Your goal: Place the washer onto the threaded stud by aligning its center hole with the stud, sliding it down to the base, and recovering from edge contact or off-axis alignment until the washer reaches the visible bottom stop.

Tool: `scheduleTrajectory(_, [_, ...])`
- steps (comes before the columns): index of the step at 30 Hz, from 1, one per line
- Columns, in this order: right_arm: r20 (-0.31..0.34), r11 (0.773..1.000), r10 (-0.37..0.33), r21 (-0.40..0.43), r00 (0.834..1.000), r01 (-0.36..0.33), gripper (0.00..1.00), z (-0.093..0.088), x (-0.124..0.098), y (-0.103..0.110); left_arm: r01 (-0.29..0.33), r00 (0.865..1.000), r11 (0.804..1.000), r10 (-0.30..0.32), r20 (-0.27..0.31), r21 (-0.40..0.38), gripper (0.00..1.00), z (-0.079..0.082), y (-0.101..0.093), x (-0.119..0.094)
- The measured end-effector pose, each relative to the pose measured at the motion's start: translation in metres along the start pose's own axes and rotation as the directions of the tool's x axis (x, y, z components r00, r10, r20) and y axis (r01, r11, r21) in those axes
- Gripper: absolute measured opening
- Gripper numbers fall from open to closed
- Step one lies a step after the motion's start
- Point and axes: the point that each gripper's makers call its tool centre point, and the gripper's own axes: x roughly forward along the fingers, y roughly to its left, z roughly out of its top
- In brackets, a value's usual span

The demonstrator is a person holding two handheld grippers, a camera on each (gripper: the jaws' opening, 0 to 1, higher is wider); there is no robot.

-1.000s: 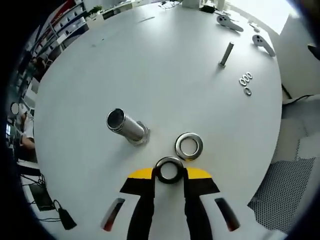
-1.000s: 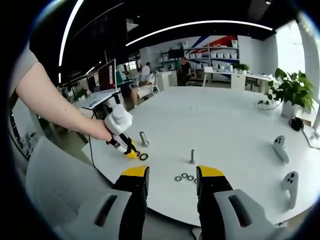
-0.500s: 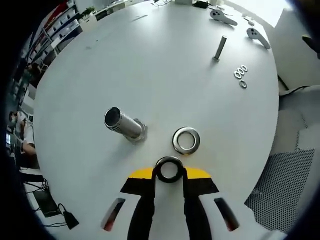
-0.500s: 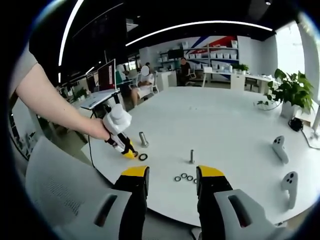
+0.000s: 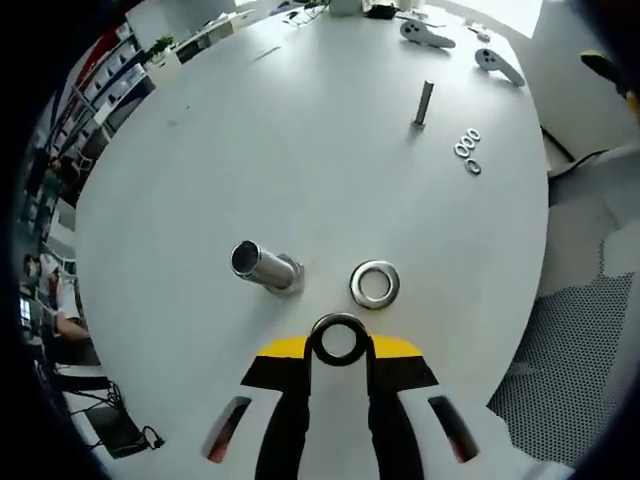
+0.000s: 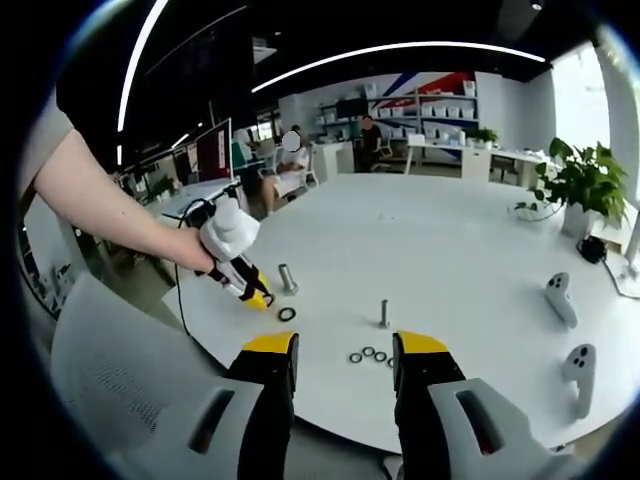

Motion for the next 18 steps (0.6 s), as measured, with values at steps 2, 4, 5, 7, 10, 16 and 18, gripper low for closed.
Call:
scheduleTrajectory(2, [0.002,1.000,-0.002,0.001,1.000,0.002,0.40,0.000,0.000,0.000,-0.004,1.000,1.000,0.004,0.016,0.026,0.18,0.006,0.001,-0.004])
scheduleTrajectory(4, [-0.002,1.000,0.000,0.000,1.000,0.000,0.40,0.000,0.000,0.000,-0.013,1.000,0.999,0.012,0.026,0.039,0.19,0.010,0.003,-0.008])
scheduleTrajectory(5, [-0.003,1.000,0.001,-0.003,1.000,-0.001,0.40,0.000,0.001,0.000,-0.015,0.999,0.999,0.014,0.032,0.042,0.19,0.012,0.005,-0.009])
scheduleTrajectory(7, [-0.005,1.000,0.002,-0.004,1.000,-0.002,0.40,-0.001,0.001,0.001,-0.024,0.999,0.999,0.022,0.048,0.042,0.19,0.017,0.012,-0.013])
scheduleTrajectory(10, [-0.006,1.000,0.001,-0.004,1.000,-0.001,0.40,-0.001,0.001,0.001,-0.036,0.997,0.998,0.034,0.063,0.042,0.19,0.023,0.017,-0.019])
scheduleTrajectory(16, [-0.007,1.000,0.002,-0.006,1.000,-0.002,0.40,-0.001,0.001,0.001,-0.050,0.995,0.997,0.045,0.086,0.053,0.19,0.032,0.025,-0.027])
scheduleTrajectory(18, [-0.006,1.000,0.001,-0.004,1.000,-0.001,0.40,-0.001,0.001,0.001,-0.052,0.995,0.997,0.046,0.092,0.065,0.19,0.035,0.024,-0.029])
